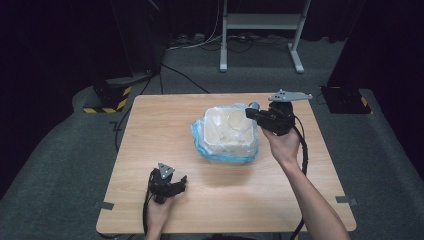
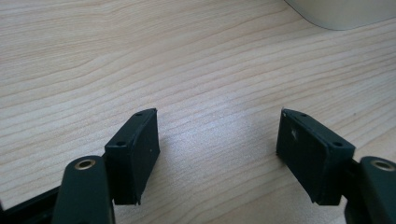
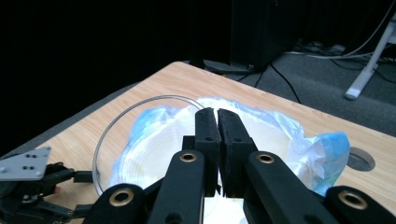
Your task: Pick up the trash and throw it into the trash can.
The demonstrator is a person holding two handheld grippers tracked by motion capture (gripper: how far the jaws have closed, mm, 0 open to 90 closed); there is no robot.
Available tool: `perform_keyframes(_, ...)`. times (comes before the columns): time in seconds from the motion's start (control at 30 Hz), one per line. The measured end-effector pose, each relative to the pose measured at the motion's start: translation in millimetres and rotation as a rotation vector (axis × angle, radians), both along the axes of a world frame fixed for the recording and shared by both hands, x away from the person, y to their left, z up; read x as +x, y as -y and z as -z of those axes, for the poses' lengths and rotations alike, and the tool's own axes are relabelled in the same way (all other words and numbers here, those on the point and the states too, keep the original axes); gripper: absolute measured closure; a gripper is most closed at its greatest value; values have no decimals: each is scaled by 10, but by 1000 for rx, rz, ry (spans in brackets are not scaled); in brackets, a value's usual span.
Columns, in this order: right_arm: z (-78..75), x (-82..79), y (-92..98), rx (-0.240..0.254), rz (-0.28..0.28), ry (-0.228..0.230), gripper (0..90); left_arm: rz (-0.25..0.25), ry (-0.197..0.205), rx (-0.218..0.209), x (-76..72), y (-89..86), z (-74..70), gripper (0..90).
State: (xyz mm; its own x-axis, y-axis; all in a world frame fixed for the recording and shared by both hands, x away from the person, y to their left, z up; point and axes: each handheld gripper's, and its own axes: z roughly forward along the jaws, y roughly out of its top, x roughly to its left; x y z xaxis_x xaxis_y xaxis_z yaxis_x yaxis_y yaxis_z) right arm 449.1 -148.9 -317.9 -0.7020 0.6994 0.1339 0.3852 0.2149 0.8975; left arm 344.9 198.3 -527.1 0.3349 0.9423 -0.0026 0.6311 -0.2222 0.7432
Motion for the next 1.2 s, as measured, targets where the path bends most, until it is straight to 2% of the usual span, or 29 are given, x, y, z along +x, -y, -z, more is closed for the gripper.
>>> perform_keyframes(0.6, 207, 179, -103, -9, 26, -30, 871, 1, 0, -2, 0, 0, 1, 294)
perform_keyframes(1.2, 314, 297, -165, -40, 41, -66, 868, 0, 2, -2, 1, 0, 2, 294)
